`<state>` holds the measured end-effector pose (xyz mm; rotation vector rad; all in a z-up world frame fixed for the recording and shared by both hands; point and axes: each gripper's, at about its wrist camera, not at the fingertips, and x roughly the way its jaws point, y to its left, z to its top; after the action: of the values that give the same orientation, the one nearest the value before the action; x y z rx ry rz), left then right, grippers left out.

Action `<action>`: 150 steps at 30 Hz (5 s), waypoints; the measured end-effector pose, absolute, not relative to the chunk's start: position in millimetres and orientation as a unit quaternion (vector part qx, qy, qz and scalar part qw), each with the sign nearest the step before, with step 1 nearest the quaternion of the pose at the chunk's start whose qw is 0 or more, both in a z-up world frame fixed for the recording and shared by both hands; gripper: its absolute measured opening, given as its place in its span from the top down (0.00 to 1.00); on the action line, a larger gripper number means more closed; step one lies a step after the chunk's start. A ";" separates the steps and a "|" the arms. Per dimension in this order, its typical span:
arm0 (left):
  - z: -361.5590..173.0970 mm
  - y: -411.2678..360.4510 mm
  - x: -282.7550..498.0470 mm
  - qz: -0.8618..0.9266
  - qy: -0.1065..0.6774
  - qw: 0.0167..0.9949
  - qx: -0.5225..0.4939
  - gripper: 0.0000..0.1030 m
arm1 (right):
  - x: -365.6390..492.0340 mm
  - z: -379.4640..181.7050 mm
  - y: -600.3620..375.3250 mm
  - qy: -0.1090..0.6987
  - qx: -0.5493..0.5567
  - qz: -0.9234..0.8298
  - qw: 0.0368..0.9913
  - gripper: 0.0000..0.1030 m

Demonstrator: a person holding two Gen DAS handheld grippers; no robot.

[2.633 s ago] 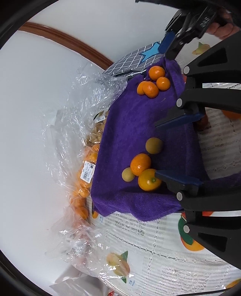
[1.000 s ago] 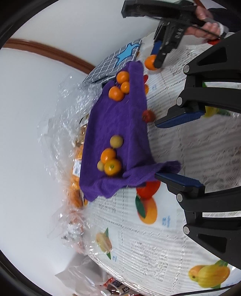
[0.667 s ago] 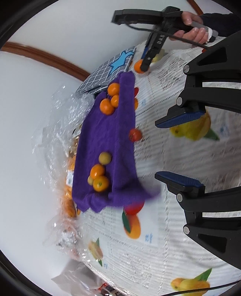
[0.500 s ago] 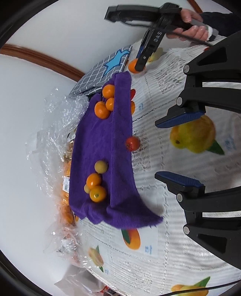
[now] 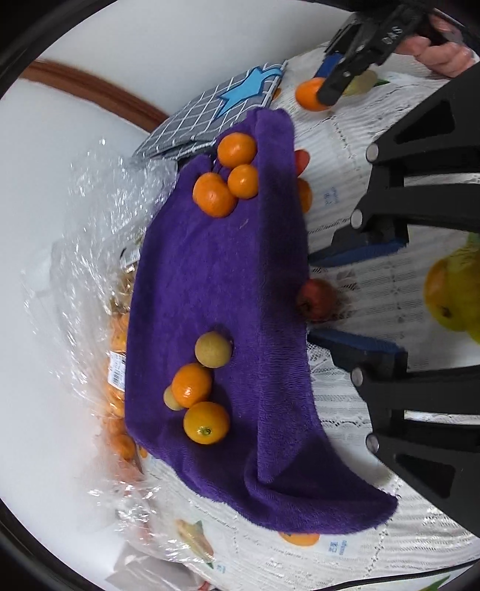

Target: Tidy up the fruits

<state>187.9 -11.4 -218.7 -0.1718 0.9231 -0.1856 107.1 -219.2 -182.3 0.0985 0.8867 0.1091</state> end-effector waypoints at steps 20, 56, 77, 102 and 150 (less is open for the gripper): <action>-203.7 26.1 166.0 -0.089 0.418 0.895 -0.129 0.77 | 104.2 -174.9 -219.1 0.415 0.050 0.052 0.907 0.59; -166.1 49.5 292.6 -0.093 0.425 0.891 -0.132 0.77 | 251.1 -143.7 -199.0 0.415 0.037 0.072 0.906 0.59; -215.1 5.1 352.8 -0.126 0.510 0.845 -0.101 0.77 | 328.2 -210.7 -187.2 0.504 0.014 0.064 0.861 0.59; -164.5 8.1 285.7 -0.078 0.489 0.867 -0.061 0.54 | 262.8 -138.7 -173.3 0.461 0.007 0.048 0.886 0.36; -36.6 -15.9 36.6 -0.024 0.316 0.948 -0.016 0.20 | -34.3 9.1 -191.1 0.329 0.011 -0.022 0.944 0.07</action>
<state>36.6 -15.9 -36.6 -0.0335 0.6439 -0.0482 -34.3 -191.1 9.1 0.0222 0.6714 -0.0450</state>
